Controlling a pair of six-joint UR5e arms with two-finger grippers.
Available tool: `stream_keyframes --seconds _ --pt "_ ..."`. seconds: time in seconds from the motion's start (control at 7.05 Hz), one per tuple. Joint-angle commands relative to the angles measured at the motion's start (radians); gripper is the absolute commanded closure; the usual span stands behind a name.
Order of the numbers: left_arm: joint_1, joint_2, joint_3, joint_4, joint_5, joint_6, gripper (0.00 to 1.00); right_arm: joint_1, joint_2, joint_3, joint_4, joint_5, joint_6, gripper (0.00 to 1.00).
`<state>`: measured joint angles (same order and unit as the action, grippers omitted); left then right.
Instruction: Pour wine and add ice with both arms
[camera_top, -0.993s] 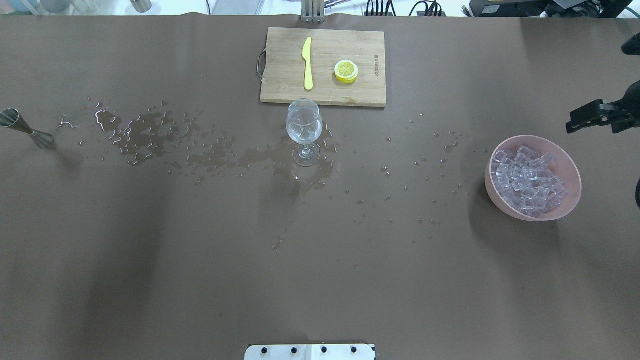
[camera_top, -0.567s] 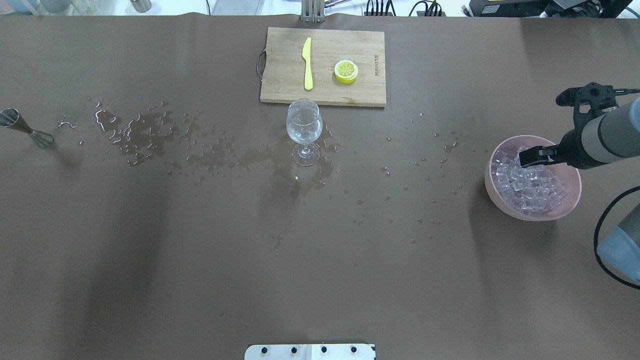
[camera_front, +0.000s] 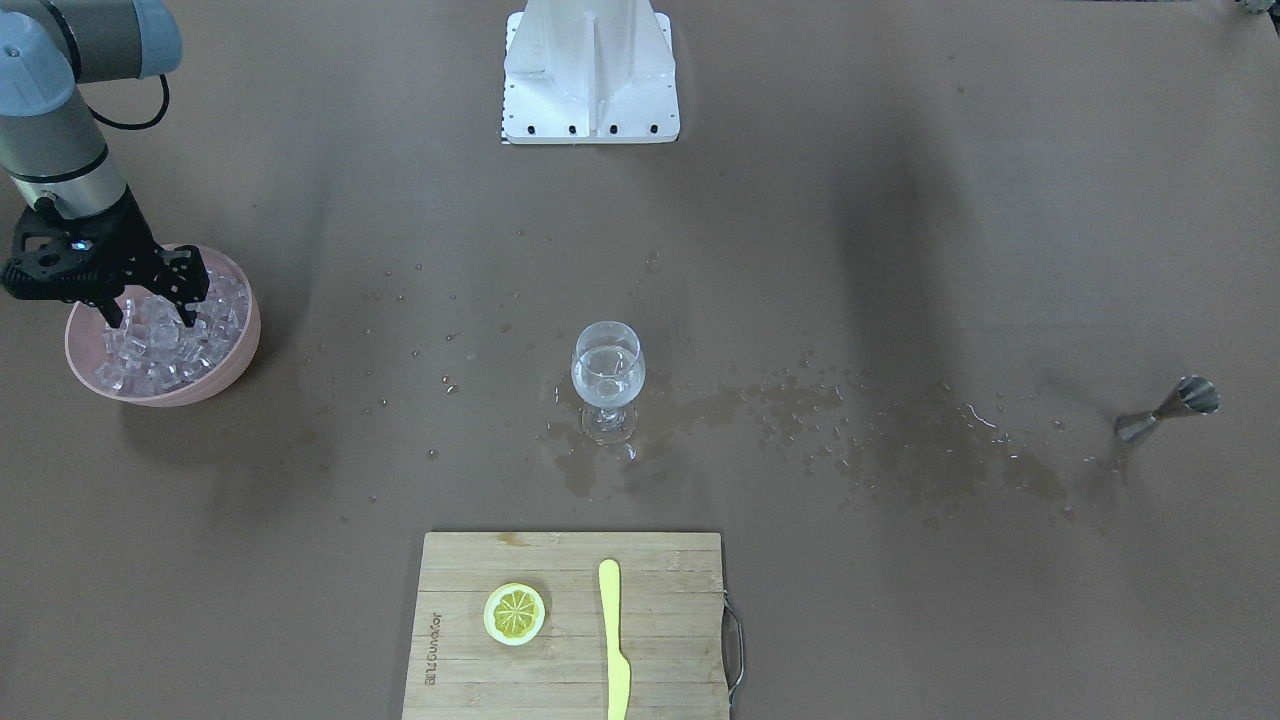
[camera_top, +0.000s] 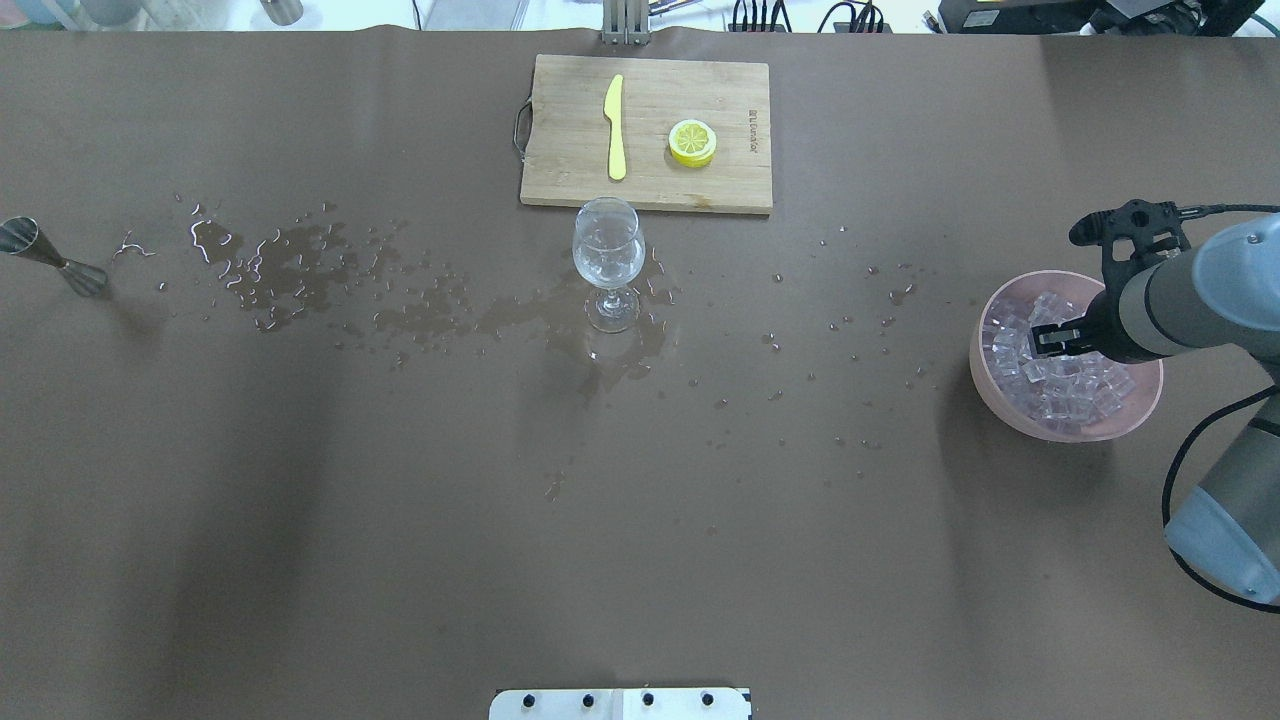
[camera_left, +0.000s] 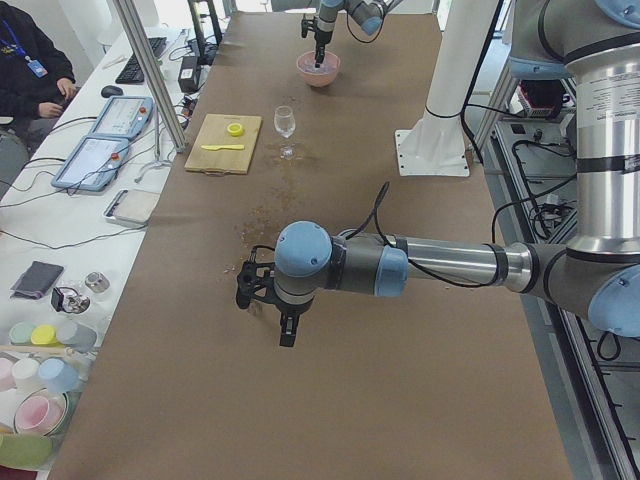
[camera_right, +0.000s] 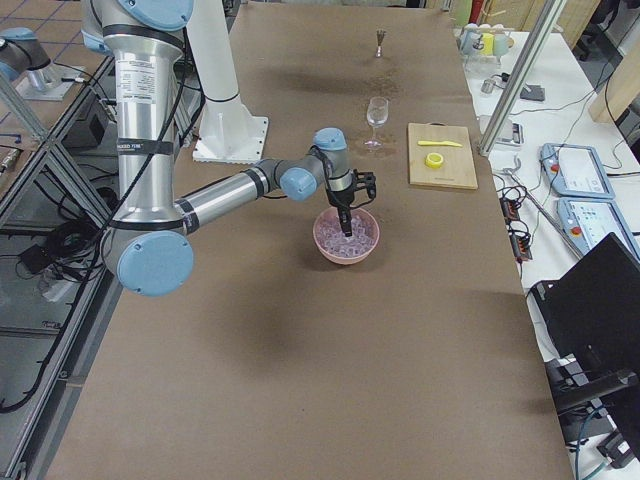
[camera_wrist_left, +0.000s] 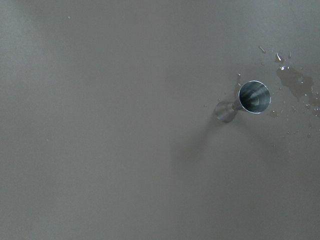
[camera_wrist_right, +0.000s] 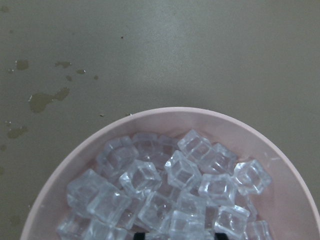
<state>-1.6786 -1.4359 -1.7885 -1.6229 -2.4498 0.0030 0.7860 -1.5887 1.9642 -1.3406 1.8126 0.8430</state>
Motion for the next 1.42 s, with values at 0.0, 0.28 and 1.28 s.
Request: stream_keyframes --seconds 0.0,0.28,1.28 --pt "0.000 0.000 0.003 0.000 0.000 0.000 0.02 -0.016 0.003 -0.022 -0.003 -0.032 -0.042 0.43" --pt "0.000 0.000 0.003 0.000 0.000 0.000 0.02 -0.016 0.006 -0.030 -0.003 -0.032 -0.064 0.43" --pt "0.000 0.000 0.004 0.000 0.000 0.000 0.02 0.116 0.176 0.150 0.003 0.114 -0.047 1.00"
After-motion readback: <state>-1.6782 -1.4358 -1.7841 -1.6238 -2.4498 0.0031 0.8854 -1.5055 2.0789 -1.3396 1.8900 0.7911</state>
